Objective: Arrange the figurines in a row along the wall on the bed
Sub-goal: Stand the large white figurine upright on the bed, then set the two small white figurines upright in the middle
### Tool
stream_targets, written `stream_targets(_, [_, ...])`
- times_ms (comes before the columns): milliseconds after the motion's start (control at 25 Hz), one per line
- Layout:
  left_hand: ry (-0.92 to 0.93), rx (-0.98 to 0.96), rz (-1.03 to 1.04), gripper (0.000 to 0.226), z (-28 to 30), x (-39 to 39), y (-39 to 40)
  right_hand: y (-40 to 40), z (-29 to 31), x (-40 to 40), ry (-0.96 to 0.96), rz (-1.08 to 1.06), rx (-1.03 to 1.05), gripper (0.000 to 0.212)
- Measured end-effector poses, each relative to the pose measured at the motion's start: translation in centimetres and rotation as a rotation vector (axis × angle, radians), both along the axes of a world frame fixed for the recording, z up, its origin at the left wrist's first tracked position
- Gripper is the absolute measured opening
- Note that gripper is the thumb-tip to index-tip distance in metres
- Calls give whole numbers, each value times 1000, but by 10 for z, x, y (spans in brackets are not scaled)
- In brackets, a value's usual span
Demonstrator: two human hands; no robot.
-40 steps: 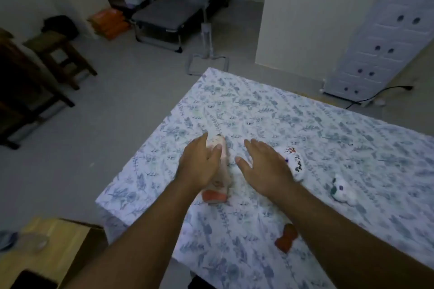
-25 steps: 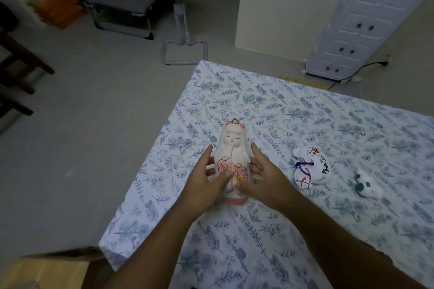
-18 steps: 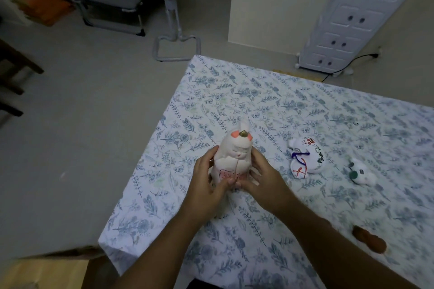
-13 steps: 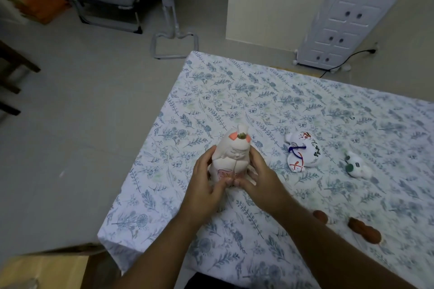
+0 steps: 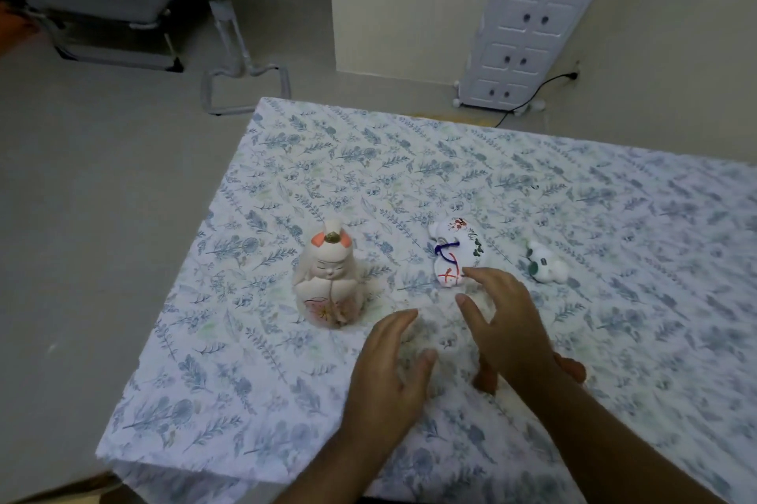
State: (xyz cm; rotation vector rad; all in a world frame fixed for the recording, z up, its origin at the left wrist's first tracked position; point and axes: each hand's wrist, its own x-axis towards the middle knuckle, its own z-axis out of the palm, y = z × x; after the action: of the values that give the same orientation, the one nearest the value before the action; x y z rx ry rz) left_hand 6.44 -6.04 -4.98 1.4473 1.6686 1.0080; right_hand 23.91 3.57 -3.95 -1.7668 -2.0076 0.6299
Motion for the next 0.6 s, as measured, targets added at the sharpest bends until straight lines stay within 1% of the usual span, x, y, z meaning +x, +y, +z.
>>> stream_targets(40, [-11,-41,-7,45,0,15,21,7,-3,17,-16,-49,1,38])
stream_targets(160, [-64,-176,76,46,2,51,88,33,-12,68,-12,-215,-22,41])
stream_targets(240, [-46,-275,162,36,-11,64,125,54,-21,98,-11,-320,-91,49])
stream_targets(280, [1,-322,198,39,-21,69,141,65,-28,112,-16,-365,-157,54])
stream_targets(360, [173,-445,198,70,-43,79,163,85,-44,133,-57,-378,-276,61])
stream_targets(400, [235,-477,196,84,-55,83,168,90,-51,139,-63,-356,-300,62])
stream_targets(440, [234,-465,220,91,-60,89,170,94,-57,141,-45,-331,-289,60])
stream_targets(520, [90,-367,281,83,-50,102,169,98,-64,144,65,-306,-251,56])
stream_targets(600, [-49,-304,304,82,-38,116,172,99,-63,142,222,-314,-275,56])
